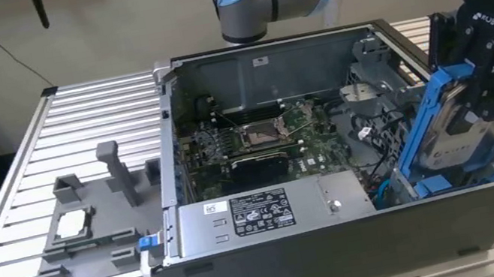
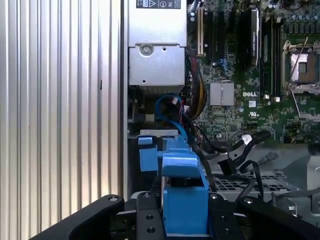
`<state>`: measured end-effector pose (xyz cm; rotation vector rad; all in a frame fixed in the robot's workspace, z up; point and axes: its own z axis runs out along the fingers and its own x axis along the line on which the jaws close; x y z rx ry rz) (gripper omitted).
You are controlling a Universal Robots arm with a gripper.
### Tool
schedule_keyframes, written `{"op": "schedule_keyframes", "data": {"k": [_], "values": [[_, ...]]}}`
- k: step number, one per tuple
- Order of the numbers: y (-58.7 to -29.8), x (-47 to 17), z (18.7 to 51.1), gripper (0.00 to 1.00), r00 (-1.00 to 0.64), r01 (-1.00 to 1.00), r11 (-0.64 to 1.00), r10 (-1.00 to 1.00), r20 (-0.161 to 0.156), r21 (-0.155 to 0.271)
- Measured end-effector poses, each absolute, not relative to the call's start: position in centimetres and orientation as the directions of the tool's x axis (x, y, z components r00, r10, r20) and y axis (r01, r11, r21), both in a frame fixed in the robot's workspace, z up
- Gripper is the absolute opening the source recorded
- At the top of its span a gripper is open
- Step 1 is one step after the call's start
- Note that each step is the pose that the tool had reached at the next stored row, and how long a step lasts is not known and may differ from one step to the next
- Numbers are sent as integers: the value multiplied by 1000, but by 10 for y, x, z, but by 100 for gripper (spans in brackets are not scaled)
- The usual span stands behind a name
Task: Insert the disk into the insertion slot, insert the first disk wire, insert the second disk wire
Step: 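Insert the disk into the insertion slot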
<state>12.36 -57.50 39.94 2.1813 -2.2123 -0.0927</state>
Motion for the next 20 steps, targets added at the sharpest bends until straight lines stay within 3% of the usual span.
{"op": "schedule_keyframes", "data": {"k": [16, 19, 20], "values": [[-575, 125, 375, 33, -15, -998, 13, -1000, -18, 66], [-575, 125, 379, 40, -15, -998, 13, -1000, -20, 66], [-575, 125, 382, 47, -15, -998, 13, -1000, -19, 66]]}}
